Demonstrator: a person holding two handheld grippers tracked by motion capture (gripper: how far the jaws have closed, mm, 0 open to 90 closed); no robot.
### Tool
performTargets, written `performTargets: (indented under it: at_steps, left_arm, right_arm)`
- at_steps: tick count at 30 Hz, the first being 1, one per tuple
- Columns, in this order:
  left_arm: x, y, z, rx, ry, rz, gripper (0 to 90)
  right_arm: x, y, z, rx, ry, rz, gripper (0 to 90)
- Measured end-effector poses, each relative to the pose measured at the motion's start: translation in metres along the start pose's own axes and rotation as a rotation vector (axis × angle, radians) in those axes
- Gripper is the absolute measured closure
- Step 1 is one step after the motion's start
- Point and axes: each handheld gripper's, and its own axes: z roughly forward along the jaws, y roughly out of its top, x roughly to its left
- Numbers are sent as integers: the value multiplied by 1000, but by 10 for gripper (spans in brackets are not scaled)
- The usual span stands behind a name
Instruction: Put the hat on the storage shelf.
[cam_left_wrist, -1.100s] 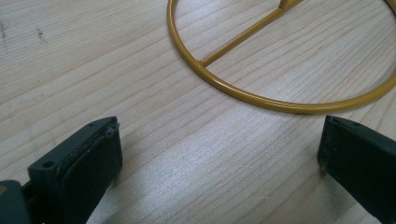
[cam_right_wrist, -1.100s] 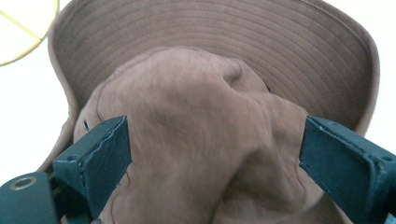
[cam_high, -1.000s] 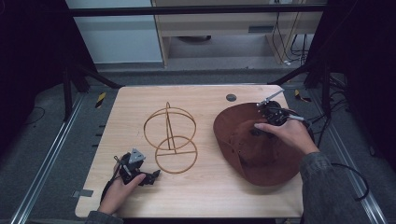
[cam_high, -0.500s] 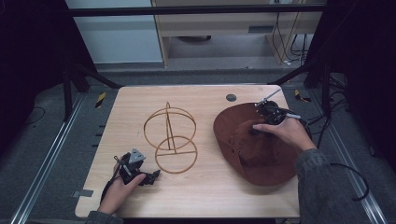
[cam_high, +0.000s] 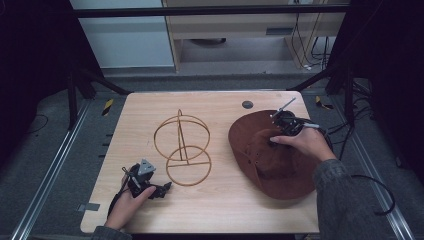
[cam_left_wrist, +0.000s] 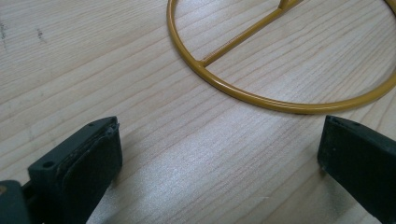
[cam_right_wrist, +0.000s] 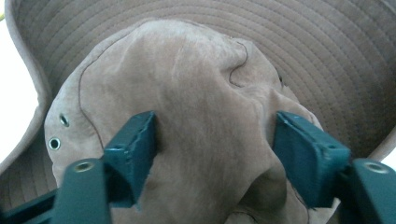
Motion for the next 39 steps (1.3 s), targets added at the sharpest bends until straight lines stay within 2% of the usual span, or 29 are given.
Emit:
performTargets:
  at_steps: [9, 13, 22, 25, 26, 31, 39]
  left_arm:
    - [0, 0, 0, 0, 0, 0, 0]
    - [0, 0, 0, -1, 0, -2, 0]
    - [0, 0, 0, 3, -1, 3, 0]
    - [0, 0, 0, 3, -1, 3, 0]
    - [0, 0, 0, 2, -1, 2, 0]
    - [0, 0, 0, 3, 0, 3, 0]
    - [0, 0, 0, 2, 0, 3, 0]
  right_arm:
    - [1, -3, 2, 11, 4, -26, 473]
    - [0, -4, 3, 20, 8, -38, 570]
    - [0, -8, 6, 23, 29, -33, 708]
    - [-1, -10, 8, 20, 42, -17, 756]
    - [-3, -12, 8, 9, 48, -28, 802]
    - [-4, -14, 5, -8, 73, -10, 855]
    - [-7, -18, -3, -45, 94, 15, 870]
